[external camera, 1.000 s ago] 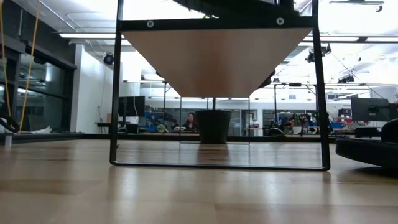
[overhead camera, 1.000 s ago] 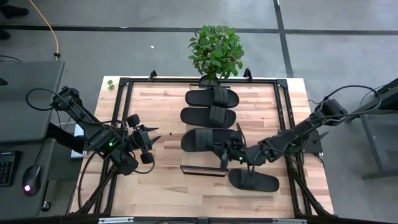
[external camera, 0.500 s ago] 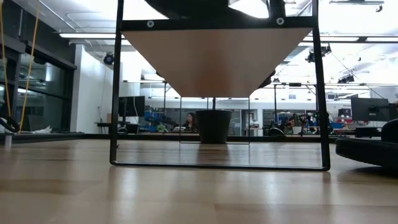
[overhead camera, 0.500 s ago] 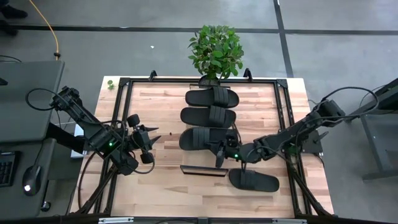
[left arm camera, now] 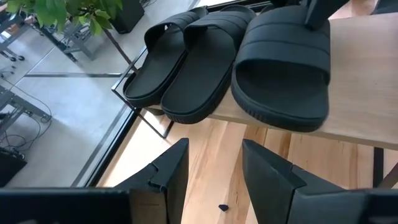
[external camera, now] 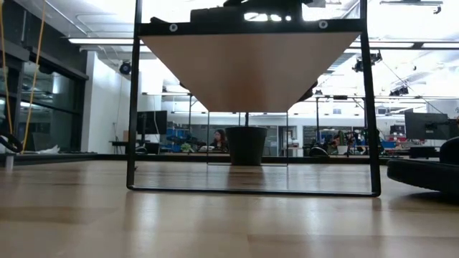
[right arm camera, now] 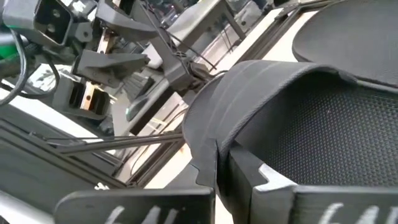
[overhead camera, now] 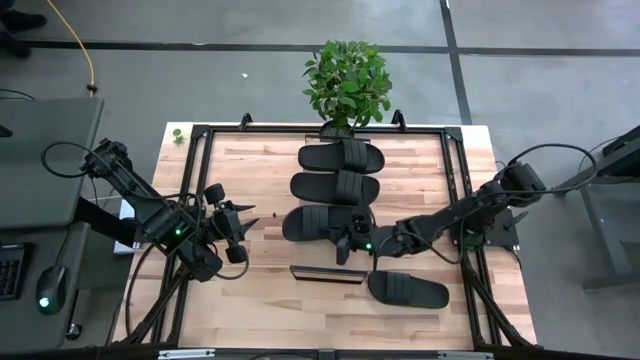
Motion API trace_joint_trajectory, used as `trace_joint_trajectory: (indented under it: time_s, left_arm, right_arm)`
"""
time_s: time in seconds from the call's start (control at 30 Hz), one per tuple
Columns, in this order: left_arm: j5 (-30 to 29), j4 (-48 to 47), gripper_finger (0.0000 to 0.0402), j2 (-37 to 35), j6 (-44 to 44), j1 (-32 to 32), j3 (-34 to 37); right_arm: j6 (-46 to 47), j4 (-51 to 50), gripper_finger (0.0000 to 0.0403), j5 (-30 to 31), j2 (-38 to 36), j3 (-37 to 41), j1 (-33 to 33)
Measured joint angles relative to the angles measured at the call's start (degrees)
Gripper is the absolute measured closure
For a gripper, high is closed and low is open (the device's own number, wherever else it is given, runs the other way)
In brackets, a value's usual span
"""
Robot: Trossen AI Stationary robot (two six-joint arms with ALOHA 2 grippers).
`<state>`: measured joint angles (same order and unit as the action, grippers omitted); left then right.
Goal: Pick and place slides into the shelf
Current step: Put the top slide on the shelf
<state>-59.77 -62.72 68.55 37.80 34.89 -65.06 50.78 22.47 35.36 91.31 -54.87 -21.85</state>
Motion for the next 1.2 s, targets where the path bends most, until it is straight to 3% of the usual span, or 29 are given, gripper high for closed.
trace_joint_trajectory:
  time_s: [0.5, 1.2]
  left_arm:
    - [0.2, 0.1, 0.0268, 0.0, 0.0, 0.0, 0.0]
    - [0.4, 0.1, 0.0268, 0.0, 0.1, 0.0, 0.0]
  right_arm:
    - [-3.3, -4.4, 0.0395, 1.3, -0.2, -0.1, 3.0]
    - [-8.4, -6.7, 0.0273, 1.5, -0.1, 0.0, 3.8]
